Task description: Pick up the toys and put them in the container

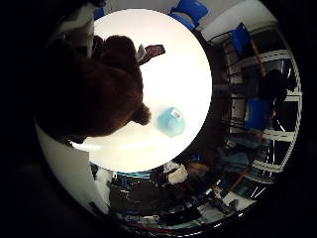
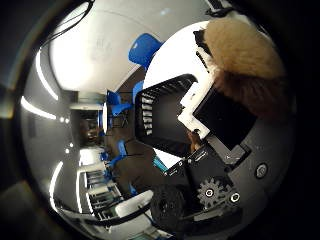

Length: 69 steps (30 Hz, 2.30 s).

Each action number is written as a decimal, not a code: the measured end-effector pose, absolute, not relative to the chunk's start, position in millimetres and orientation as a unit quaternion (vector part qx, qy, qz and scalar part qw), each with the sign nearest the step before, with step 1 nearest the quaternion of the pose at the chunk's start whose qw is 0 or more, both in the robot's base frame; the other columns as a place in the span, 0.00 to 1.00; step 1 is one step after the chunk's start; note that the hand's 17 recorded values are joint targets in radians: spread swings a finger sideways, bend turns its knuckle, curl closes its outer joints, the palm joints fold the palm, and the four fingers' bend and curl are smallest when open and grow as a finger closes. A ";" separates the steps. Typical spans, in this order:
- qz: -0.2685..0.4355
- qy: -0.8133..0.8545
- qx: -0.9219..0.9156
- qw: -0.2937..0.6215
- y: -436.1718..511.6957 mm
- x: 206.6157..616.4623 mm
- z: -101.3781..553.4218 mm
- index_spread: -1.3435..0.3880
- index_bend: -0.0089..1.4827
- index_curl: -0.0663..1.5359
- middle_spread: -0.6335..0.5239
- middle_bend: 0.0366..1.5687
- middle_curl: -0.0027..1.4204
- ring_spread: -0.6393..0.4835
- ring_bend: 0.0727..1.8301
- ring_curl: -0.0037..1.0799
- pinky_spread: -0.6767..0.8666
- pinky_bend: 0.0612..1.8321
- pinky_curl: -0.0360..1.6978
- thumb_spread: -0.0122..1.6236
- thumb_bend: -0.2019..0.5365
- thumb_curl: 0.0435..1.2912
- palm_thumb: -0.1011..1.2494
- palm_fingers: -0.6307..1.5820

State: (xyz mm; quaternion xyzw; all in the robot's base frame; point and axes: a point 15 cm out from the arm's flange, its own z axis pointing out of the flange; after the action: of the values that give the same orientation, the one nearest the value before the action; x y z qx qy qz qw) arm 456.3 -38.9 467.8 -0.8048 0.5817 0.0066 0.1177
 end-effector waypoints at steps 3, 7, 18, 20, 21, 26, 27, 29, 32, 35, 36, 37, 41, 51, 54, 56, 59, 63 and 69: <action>-0.001 0.569 -0.813 0.128 -3.2 450.6 484.6 0.66 0.73 0.52 0.46 0.88 0.48 0.41 0.79 0.61 0.32 0.64 0.60 0.64 0.26 0.51 0.85 0.80; -0.004 0.548 -0.825 0.140 48.1 448.5 495.2 0.66 0.73 0.52 0.46 0.88 0.47 0.41 0.79 0.61 0.31 0.63 0.62 0.64 0.26 0.51 0.85 0.80; -0.019 0.503 -0.841 0.200 200.7 441.8 519.9 0.66 0.72 0.52 0.46 0.88 0.47 0.41 0.78 0.61 0.31 0.61 0.65 0.61 0.25 0.53 0.84 0.81; -0.013 0.498 -0.843 0.200 218.9 438.4 516.2 0.66 0.72 0.52 0.46 0.88 0.47 0.42 0.78 0.61 0.31 0.61 0.65 0.61 0.25 0.53 0.83 0.81; -0.008 0.499 -0.843 0.198 224.9 437.1 513.3 0.66 0.72 0.52 0.46 0.88 0.47 0.42 0.78 0.61 0.31 0.60 0.65 0.60 0.25 0.53 0.83 0.81; 0.011 0.514 -0.839 0.179 232.8 438.7 494.0 0.66 0.72 0.52 0.46 0.88 0.47 0.41 0.78 0.61 0.30 0.60 0.66 0.60 0.24 0.53 0.80 0.81; 0.013 0.515 -0.838 0.178 233.3 440.0 491.8 0.66 0.70 0.52 0.46 0.89 0.47 0.41 0.78 0.61 0.30 0.60 0.66 0.62 0.22 0.52 0.75 0.80; 0.010 0.514 -0.838 0.181 233.1 444.9 490.3 0.65 0.66 0.51 0.46 0.88 0.46 0.40 0.77 0.60 0.29 0.60 0.64 0.67 0.24 0.49 0.70 0.79; 0.007 0.514 -0.838 0.184 232.8 447.6 491.0 0.64 0.52 0.48 0.45 0.82 0.43 0.39 0.73 0.55 0.22 0.55 0.55 0.77 0.25 0.41 0.65 0.79; 0.012 0.513 -0.840 0.176 229.8 444.9 487.6 0.61 0.29 0.44 0.41 0.69 0.38 0.37 0.70 0.50 0.12 0.53 0.47 0.80 0.24 0.35 0.59 0.74; 0.014 0.513 -0.840 0.174 229.4 443.8 486.3 0.59 0.23 0.43 0.40 0.64 0.37 0.36 0.68 0.48 0.10 0.53 0.45 0.81 0.24 0.33 0.57 0.69; 0.019 0.512 -0.842 0.168 228.8 440.3 483.9 0.57 0.19 0.42 0.39 0.61 0.36 0.36 0.67 0.48 0.11 0.53 0.45 0.81 0.24 0.32 0.56 0.63; 0.056 0.499 -0.857 0.114 221.3 416.1 463.2 0.48 0.27 0.38 0.47 0.39 0.28 0.57 0.44 0.34 0.49 0.43 0.43 0.80 0.21 0.22 0.38 0.34; 0.078 0.486 -0.866 0.086 192.8 409.9 453.6 0.48 0.15 0.28 0.56 0.19 0.22 0.78 0.25 0.21 0.80 0.35 0.31 0.73 0.25 0.15 0.22 0.31; 0.085 0.500 -0.859 0.077 165.8 407.6 455.3 0.49 0.12 0.26 0.56 0.16 0.22 0.79 0.22 0.20 0.80 0.32 0.28 0.72 0.25 0.15 0.21 0.32; 0.091 0.514 -0.850 0.070 139.6 405.5 457.1 0.50 0.12 0.25 0.57 0.15 0.22 0.79 0.21 0.20 0.80 0.31 0.26 0.72 0.25 0.14 0.21 0.32; 0.094 0.539 -0.835 0.063 93.8 400.0 461.8 0.52 0.12 0.24 0.58 0.14 0.22 0.79 0.19 0.19 0.79 0.27 0.24 0.71 0.24 0.14 0.19 0.32; 0.108 0.567 -0.815 0.051 44.7 377.2 449.0 0.54 0.12 0.24 0.60 0.13 0.23 0.80 0.16 0.19 0.77 0.24 0.22 0.71 0.24 0.14 0.17 0.33; 0.081 0.602 -0.794 0.033 -27.7 340.5 401.1 0.54 0.11 0.22 0.60 0.12 0.23 0.80 0.14 0.20 0.77 0.23 0.21 0.70 0.25 0.15 0.17 0.33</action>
State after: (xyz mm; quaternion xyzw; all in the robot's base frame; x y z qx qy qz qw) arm 340.5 -27.7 401.1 -0.7938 0.6017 0.0815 0.0332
